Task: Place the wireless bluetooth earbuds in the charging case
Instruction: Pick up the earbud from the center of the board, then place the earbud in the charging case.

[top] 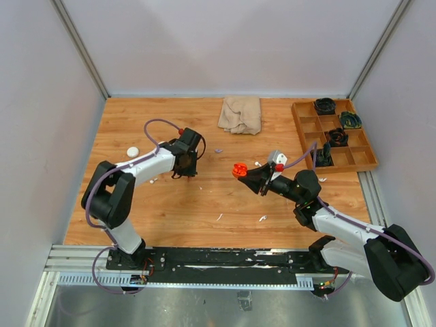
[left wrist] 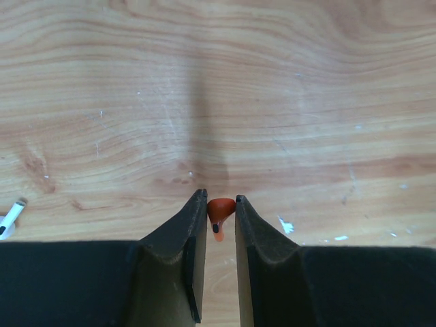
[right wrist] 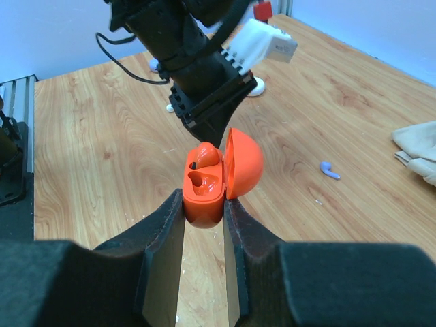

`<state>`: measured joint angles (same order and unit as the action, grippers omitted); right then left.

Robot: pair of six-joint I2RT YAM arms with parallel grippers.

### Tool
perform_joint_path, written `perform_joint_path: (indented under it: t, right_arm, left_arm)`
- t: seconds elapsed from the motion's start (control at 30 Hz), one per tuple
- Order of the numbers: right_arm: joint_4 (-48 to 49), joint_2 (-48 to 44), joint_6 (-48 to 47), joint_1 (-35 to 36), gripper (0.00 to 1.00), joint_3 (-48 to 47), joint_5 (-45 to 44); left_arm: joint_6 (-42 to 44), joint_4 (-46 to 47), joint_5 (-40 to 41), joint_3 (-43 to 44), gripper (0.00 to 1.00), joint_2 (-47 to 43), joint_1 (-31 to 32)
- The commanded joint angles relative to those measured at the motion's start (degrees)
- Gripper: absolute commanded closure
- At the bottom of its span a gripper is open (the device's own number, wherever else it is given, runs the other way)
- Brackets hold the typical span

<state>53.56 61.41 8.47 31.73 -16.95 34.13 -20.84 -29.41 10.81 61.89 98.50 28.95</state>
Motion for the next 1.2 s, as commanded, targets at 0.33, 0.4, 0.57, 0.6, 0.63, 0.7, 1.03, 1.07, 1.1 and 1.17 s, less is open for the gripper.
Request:
perform_joint_path:
  t: [0.33,0.4,0.57,0.6,0.63,0.7,1.03,1.07,1.1,1.17]
  right_arm:
    - [3.0,-0.3,-4.1,0.6,0.98,-1.7,-5.4]
    - [3.0,-0.3,-4.7,0.7,0.98,-2.0,-5.8]
    - [3.7,0.3,-5.6,1.4,0.98,-2.9,-6.2]
    - [4.1,0.6,-5.8,1.5,0.98,-2.9,-6.3]
    - [4.7,1.0,-5.9,1.6,0.98,-3.0,-6.4]
    - [5.8,1.8,-6.1,1.8,0.98,-3.3,-6.5]
    - [8.3,4.2,-6.7,3.2,0.96,-5.2,-5.3]
    - [8.4,4.4,-6.7,3.3,0.96,-5.4,-5.0]
    - [8.6,4.5,-6.7,3.3,0.96,-5.4,-4.8]
    - [9.1,4.5,-6.6,3.7,0.96,-5.5,-4.4]
  left_arm:
    - [3.9,24.0,1.0,-10.6,0.86,-24.9,6.1]
    - [4.1,26.6,0.3,-11.9,0.86,-27.5,6.9]
    - [5.7,34.3,-1.1,-15.6,0.85,-32.9,10.3]
    - [6.1,36.0,-1.4,-16.4,0.85,-33.8,10.9]
    - [6.3,37.6,-1.7,-17.2,0.85,-34.6,11.5]
    - [6.9,40.7,-2.8,-18.4,0.85,-36.4,12.5]
    - [14.7,49.4,-5.5,-19.7,0.83,-38.9,20.2]
    - [15.2,50.2,-6.1,-19.8,0.83,-39.0,20.6]
    - [15.6,51.1,-6.7,-20.0,0.83,-39.0,21.0]
    - [16.3,52.7,-7.8,-20.3,0.83,-38.7,21.7]
